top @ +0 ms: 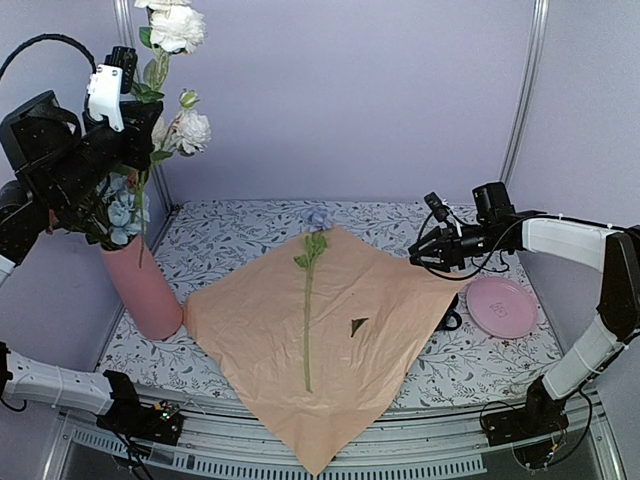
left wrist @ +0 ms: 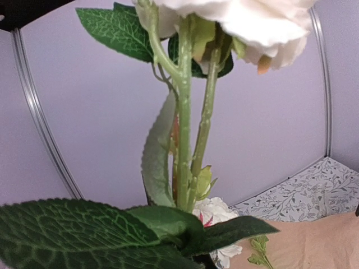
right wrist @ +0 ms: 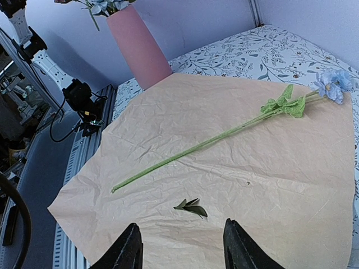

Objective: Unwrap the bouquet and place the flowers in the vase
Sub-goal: Place the fake flower in the vase.

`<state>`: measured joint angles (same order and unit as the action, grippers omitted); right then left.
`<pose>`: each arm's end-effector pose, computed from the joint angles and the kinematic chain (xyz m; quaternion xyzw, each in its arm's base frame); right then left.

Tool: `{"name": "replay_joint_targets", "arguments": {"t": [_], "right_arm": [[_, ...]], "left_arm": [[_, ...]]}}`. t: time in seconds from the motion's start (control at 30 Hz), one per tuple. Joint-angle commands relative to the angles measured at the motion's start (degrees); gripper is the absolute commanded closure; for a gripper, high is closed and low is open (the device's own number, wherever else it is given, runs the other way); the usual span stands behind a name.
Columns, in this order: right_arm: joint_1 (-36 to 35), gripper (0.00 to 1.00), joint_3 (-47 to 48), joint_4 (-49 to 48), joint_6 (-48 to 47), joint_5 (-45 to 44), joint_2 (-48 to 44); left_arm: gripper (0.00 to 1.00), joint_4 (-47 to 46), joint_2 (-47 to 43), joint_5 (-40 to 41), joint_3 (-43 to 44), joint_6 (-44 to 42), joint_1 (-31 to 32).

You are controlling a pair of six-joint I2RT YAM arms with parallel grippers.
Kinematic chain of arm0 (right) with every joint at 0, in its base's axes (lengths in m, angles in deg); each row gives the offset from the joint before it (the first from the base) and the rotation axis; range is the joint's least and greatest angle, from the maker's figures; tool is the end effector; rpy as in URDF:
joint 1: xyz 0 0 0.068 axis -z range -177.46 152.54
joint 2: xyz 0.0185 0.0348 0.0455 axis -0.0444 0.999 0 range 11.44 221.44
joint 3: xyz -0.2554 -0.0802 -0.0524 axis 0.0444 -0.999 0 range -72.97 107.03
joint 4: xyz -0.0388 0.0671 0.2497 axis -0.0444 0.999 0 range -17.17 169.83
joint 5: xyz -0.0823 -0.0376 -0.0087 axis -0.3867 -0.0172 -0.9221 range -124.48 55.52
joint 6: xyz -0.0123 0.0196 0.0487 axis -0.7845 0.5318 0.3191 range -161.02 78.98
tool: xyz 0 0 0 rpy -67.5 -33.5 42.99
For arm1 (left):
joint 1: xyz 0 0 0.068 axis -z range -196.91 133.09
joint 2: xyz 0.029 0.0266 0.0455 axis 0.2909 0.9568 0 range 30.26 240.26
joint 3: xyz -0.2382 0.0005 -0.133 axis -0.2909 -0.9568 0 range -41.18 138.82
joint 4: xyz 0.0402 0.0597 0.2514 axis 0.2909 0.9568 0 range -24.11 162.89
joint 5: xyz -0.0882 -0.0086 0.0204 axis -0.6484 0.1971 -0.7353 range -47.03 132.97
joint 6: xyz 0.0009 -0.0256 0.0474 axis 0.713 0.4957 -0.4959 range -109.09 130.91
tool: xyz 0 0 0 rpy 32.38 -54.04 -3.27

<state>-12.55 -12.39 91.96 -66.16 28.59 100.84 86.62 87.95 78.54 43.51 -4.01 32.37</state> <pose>0.3018 0.1143 0.2449 -0.4498 0.6825 0.4595 0.3473 0.1281 -0.1171 0.5126 0.1450 0.6592 -0.0148 0.7377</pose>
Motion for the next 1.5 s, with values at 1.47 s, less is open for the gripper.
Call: {"name": "replay_joint_targets", "arguments": {"t": [1.47], "right_arm": [[-0.1,0.49,1.5,1.6,-1.7,0.5,0.0]], "left_arm": [[1.00,-26.6,-3.4,2.7,-13.0,-19.9,-6.2]]}}
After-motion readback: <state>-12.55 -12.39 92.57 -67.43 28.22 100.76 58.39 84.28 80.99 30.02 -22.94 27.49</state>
